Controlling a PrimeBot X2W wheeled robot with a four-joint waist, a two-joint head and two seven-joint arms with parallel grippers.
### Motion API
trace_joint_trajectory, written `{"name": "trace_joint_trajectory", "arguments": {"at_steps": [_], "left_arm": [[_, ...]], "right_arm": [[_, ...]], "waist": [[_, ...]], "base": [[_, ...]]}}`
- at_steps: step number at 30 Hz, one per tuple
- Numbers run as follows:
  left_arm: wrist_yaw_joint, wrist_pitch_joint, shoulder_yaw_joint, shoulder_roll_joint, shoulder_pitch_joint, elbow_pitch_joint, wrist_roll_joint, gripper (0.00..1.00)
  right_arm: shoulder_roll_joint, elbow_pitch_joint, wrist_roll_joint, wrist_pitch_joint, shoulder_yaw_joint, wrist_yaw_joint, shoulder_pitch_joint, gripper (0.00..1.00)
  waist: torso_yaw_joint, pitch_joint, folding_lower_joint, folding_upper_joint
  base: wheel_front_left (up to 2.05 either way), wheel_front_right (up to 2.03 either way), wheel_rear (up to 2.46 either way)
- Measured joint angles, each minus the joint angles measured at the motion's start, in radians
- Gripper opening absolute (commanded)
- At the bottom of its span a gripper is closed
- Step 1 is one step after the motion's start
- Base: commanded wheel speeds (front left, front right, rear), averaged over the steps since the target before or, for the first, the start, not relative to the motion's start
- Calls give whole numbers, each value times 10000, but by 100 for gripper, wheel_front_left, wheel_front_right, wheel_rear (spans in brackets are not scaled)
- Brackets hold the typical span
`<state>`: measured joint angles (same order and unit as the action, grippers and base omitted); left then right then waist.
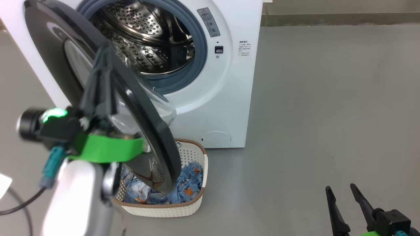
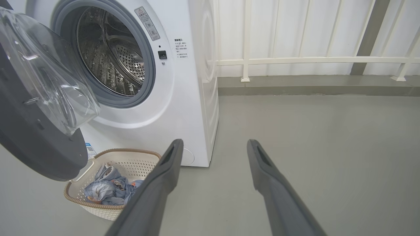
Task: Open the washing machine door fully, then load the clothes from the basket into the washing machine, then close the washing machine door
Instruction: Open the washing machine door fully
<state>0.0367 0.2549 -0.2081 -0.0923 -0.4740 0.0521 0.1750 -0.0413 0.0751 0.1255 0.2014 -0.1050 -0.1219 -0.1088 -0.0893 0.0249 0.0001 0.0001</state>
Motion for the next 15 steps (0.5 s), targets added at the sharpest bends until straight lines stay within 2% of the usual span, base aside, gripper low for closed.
{"name": "trace_joint_trajectory", "arguments": {"at_steps": [3, 7, 15], "left_arm": [[-6, -167, -558, 171, -467, -510, -142, 0], [-167, -658, -1877, 443, -863, -1239, -142, 0], [-190, -1931, -3737, 548, -641, -1446, 573, 0]], "right_arm": [[0, -15, 2, 12, 15, 0, -6, 100], [2, -44, 4, 27, 25, 0, -8, 100], [2, -52, 63, 29, 90, 0, -8, 100]], "waist": [[54, -11, 0, 0], [149, -40, 0, 0], [292, -121, 0, 0]], "base": [[0, 0, 0], [0, 0, 0], [0, 0, 0]]}}
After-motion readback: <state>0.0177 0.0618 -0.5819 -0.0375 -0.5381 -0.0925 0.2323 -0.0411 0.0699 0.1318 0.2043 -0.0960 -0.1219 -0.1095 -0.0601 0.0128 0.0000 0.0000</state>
